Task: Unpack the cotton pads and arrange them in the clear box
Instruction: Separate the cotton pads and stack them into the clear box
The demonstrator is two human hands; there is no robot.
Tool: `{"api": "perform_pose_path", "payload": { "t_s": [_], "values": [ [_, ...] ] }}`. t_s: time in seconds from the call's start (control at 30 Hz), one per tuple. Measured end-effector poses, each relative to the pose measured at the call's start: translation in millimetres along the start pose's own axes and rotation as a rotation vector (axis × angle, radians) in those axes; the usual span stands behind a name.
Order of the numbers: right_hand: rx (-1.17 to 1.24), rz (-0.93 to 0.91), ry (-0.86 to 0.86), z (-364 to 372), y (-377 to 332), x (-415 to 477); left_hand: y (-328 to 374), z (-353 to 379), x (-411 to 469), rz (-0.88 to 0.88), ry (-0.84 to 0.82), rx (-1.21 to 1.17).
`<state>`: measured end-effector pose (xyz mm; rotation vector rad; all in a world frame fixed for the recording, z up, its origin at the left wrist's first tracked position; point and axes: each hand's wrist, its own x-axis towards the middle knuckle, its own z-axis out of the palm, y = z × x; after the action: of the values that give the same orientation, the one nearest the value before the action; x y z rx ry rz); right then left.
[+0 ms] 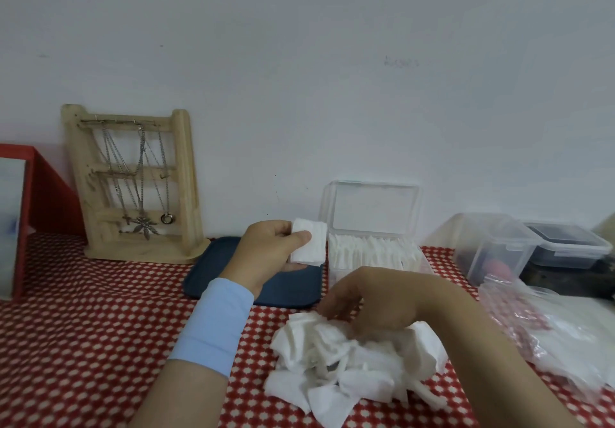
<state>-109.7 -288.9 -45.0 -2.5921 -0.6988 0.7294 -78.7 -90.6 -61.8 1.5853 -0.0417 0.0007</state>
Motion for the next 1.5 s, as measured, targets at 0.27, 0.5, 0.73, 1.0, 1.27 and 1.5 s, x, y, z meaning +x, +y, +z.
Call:
{"api": "perform_pose_path", "payload": {
  "t_s": [0.27, 0.5, 0.73, 1.0, 1.27, 1.5],
  "values": [
    [-0.015, -0.01, -0.044, -2.6, -0.5, -1.9, -2.1, 2.8, 2.0, 0.002, -0.011, 0.016],
    [0.034, 0.009, 0.132, -3.7, 5.7, -0.8, -3.1, 3.5, 3.0, 0.002, -0.008, 0.023],
    [0.334, -0.109, 0.335, -17.4, 9.0, -15.8, -5.8, 3.5, 3.4, -0.056, 0.002, -0.049],
    [0.758, -0.058, 0.617, -18.4, 8.8, -10.7, -4.7, 17.9, -2.2, -0.163, -0.069, -0.277],
    [0.762, 0.001, 0.675, -20.1, 3.0, -11.5, -4.5, 26.9, -4.9, -0.154, -0.072, -0.285],
    [0.616, 0.1, 0.721, -18.2, 3.4, -6.3, -0.7, 31.1, -8.6, -0.135, -0.128, -0.284]
  ]
}}
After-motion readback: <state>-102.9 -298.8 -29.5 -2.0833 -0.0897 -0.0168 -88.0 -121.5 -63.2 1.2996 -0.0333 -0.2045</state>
